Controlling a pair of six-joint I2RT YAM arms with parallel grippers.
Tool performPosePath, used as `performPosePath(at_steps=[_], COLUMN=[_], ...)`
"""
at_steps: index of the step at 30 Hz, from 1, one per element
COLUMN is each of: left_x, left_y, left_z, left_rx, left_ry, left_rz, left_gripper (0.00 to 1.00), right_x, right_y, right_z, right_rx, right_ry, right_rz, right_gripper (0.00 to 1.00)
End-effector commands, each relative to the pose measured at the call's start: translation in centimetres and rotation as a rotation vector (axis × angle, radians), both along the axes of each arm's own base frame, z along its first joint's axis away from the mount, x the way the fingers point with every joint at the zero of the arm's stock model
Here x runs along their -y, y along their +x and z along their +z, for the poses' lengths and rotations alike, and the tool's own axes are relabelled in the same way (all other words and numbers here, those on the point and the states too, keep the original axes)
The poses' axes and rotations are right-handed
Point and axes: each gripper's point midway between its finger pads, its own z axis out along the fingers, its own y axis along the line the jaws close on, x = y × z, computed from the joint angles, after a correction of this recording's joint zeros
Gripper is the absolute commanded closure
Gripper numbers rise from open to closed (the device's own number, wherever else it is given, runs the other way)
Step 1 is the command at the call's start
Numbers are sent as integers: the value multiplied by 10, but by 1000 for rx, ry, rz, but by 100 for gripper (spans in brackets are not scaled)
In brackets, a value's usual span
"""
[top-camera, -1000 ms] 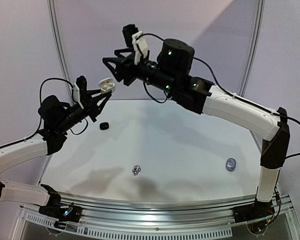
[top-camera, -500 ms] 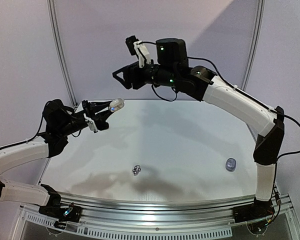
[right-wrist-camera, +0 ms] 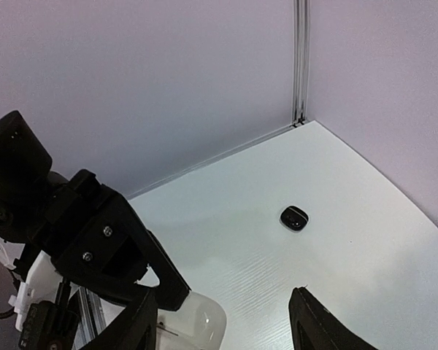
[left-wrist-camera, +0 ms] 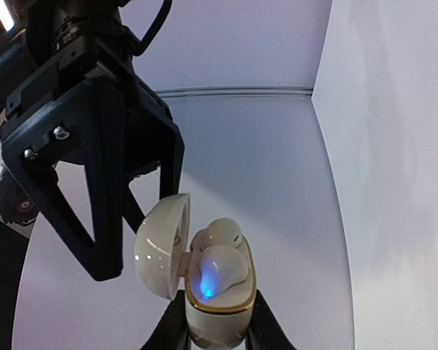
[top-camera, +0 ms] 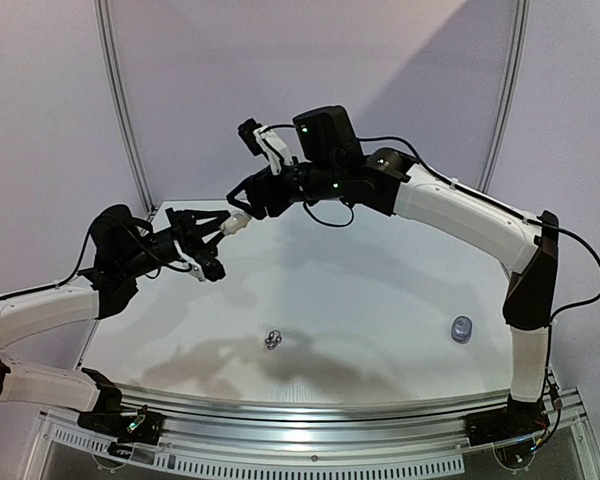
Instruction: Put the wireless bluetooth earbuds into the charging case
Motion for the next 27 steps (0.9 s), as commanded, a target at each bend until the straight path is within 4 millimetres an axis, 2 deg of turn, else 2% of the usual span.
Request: performPosePath(at_steps=[1, 6, 10, 14, 17, 20, 23, 24, 27], left_x=[-5, -7, -7, -6, -7, -6, -2, 1, 12], left_y=[5, 8, 8, 9, 10, 13, 8, 2, -25], left_z=[-1, -3, -3, 1, 6, 17, 24, 26, 33], left_rx=[20, -2, -4, -13, -92, -329, -702, -837, -1197], left_ry=[10, 3, 0, -17, -78, -248, -456, -504, -584], left_rz=[39, 56, 55, 51, 50, 32, -38, -87, -286], left_gripper=[100, 100, 100, 100, 100, 100, 100, 100, 100], right_x=[2, 15, 27, 28, 35, 42, 48, 50, 55], right_y=[-6, -11, -13, -14, -14, -20, -29, -29, -30], right_z=[-28, -36, -32, -37, -26, -9, 10, 16, 31], right_rx=[-41, -42, -27, -45, -13, 48, 79, 76, 60], right_ry=[-83, -126, -137, -165, -148, -123, -86, -68, 5], right_rz=[19, 8, -9, -9, -23, 5, 79, 86, 107], right_gripper=[38, 38, 38, 39, 35, 27, 12, 8, 6])
